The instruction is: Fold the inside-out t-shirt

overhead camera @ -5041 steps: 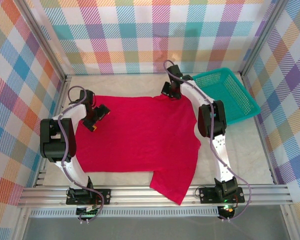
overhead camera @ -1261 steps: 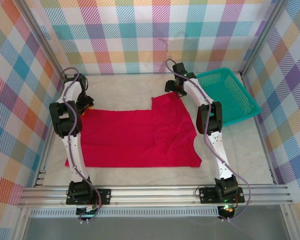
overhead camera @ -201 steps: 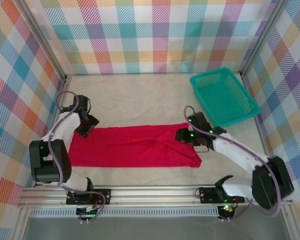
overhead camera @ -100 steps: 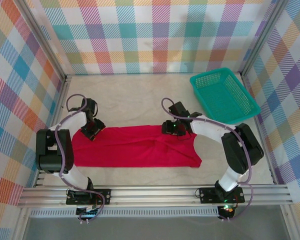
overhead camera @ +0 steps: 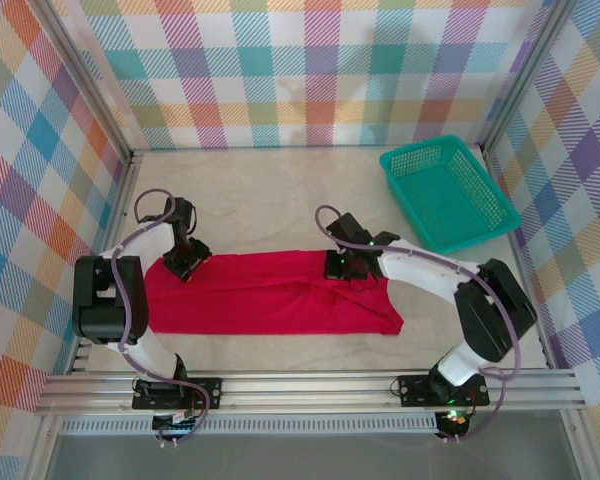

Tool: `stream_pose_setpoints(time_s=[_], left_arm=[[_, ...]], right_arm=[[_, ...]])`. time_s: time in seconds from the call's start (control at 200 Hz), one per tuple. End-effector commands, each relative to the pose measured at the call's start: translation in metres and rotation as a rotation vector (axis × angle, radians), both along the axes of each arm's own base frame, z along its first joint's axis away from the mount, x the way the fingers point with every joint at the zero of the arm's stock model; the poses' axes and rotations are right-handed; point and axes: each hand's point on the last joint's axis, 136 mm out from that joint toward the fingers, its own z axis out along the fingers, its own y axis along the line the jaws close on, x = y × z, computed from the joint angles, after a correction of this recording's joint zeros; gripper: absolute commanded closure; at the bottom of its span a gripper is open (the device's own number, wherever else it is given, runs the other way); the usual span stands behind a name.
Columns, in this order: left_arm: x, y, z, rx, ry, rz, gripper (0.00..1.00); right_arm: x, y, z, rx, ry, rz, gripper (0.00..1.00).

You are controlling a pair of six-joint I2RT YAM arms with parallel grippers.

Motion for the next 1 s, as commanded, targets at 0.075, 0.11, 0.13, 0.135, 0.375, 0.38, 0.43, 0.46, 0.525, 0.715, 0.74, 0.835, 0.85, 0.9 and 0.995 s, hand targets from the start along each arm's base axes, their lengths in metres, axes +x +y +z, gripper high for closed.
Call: stream_pose_setpoints(time_s=[0.075,0.11,0.13,0.135,0.375,0.38,0.43,0.46,0.525,0.715,0.74,0.835,0.85,0.9,0.995], left_arm=[[0.004,-0.005,0.006,-0.014,-0.015,-0.011,0.46],[0.005,-0.005,0.007,-0.011,-0.015,-0.014,0.46],[0.005,-0.005,0.007,-0.009,-0.014,-0.015,0.46],[0.005,-0.004,0.007,-0.008,-0.015,-0.015,0.46],[0.011,-0.003,0.008,0.001,-0.002,-0.033,0.46],[0.011,-0.003,0.008,0.001,-0.002,-0.034,0.46],[0.01,-0.004,0.007,-0.002,-0.002,-0.031,0.46],[0.01,-0.004,0.006,-0.003,-0.001,-0.03,0.46],[0.009,-0.004,0.005,-0.006,-0.002,-0.025,0.46],[0.007,-0.002,-0.003,0.008,0.024,-0.032,0.46],[0.007,-0.001,-0.002,0.014,0.03,-0.038,0.46],[0.009,-0.001,-0.003,0.014,0.043,-0.045,0.46],[0.01,-0.002,-0.003,0.01,0.041,-0.046,0.46],[0.012,-0.005,-0.005,-0.006,0.039,-0.047,0.46],[0.014,-0.007,-0.006,-0.018,0.036,-0.047,0.46]], right_arm=[[-0.052,0.002,-0.018,-0.03,0.044,-0.112,0.98],[-0.059,0.006,-0.02,-0.028,0.042,-0.113,0.89],[-0.062,0.009,-0.019,-0.023,0.04,-0.111,0.81],[-0.063,0.01,-0.019,-0.024,0.04,-0.11,0.79],[-0.064,0.005,0.02,-0.12,-0.078,-0.088,0.59],[-0.062,0.005,0.021,-0.123,-0.083,-0.087,0.59],[-0.052,0.002,0.03,-0.134,-0.107,-0.073,0.58],[-0.044,0.0,0.031,-0.132,-0.103,-0.072,0.57],[-0.023,-0.003,0.03,-0.096,-0.078,-0.058,0.55],[0.023,-0.017,-0.001,-0.123,0.007,-0.057,0.53],[0.023,-0.017,-0.005,-0.133,0.023,-0.05,0.53],[0.006,-0.011,-0.016,-0.112,0.1,-0.024,0.54],[0.002,-0.011,-0.018,-0.112,0.108,-0.024,0.54],[-0.015,-0.013,-0.023,-0.122,0.122,-0.027,0.53],[-0.05,-0.014,-0.035,-0.104,0.157,-0.038,0.53]])
